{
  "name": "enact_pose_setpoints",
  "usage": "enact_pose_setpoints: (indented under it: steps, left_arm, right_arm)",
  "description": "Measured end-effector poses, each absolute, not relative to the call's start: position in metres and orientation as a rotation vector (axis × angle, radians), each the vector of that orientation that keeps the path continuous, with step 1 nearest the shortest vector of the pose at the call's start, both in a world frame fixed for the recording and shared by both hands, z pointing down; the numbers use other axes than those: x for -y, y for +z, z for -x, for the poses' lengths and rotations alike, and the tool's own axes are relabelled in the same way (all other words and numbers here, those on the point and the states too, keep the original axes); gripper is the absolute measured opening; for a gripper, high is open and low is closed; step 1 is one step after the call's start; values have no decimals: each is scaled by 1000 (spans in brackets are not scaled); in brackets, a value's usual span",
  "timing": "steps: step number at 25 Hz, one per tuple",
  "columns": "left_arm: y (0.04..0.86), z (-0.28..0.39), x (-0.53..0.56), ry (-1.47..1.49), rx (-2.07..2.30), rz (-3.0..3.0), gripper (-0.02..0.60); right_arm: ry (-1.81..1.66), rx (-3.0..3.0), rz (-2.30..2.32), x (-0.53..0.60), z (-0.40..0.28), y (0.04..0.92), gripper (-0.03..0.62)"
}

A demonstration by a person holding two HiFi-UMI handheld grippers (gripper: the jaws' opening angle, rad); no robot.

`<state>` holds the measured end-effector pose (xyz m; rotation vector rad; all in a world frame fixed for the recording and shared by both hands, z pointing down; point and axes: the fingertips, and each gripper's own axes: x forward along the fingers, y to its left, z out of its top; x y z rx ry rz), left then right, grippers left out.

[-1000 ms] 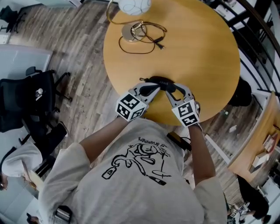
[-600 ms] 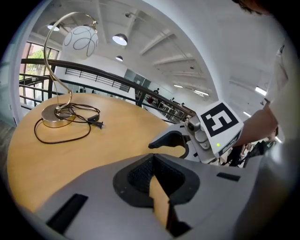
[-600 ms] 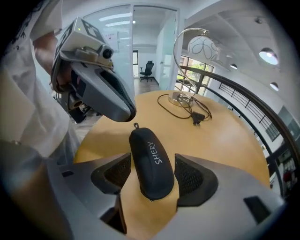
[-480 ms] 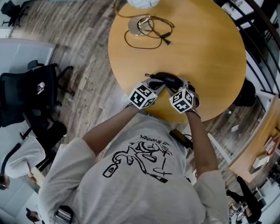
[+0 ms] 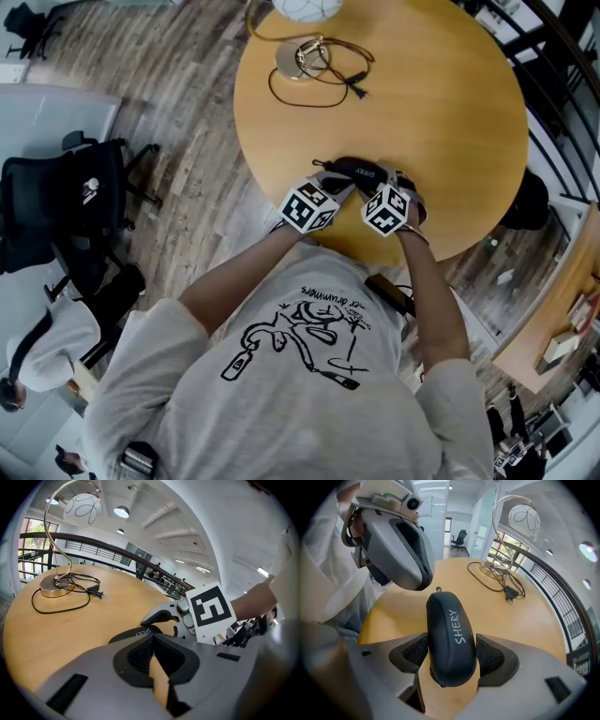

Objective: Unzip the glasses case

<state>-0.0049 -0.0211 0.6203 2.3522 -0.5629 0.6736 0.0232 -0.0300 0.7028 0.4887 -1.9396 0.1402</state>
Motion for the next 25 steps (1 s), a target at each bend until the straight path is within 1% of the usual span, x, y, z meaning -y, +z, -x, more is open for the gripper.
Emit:
enact_pose_setpoints:
  steps: [9, 10, 11, 12, 13, 14, 17, 22, 25]
  left_arm:
    - [627, 22, 12, 654, 593, -2283, 11]
    - [629, 22, 10, 630, 587, -2254, 53]
    - [633, 22, 8, 587, 581, -2206, 169]
    - [637, 21, 6, 530, 577, -2137, 260]
    - [642, 20, 5, 464, 575, -2052, 308]
    - [649, 19, 4, 395, 572, -1960, 336]
    - [667, 13, 9, 221, 574, -1733, 360]
    - [665, 1, 31, 23, 583, -1634, 362]
    - [658, -7, 38, -19, 566, -1654, 362]
  right_arm:
    - [261, 2002, -584, 33, -26, 695, 301]
    - [277, 2010, -597, 33, -27, 693, 301]
    - [295, 2018, -610, 34, -28, 690, 301]
    - [315, 2027, -622, 34, -28, 687, 301]
    - [334, 2035, -632, 34, -29, 685, 301]
    - [349, 2043, -640, 34, -29, 682, 301]
    - [385, 2071, -661, 34, -29, 673, 301]
    - [411, 2106, -685, 30, -24, 658, 301]
    - [428, 2117, -690, 26, -22, 654, 301]
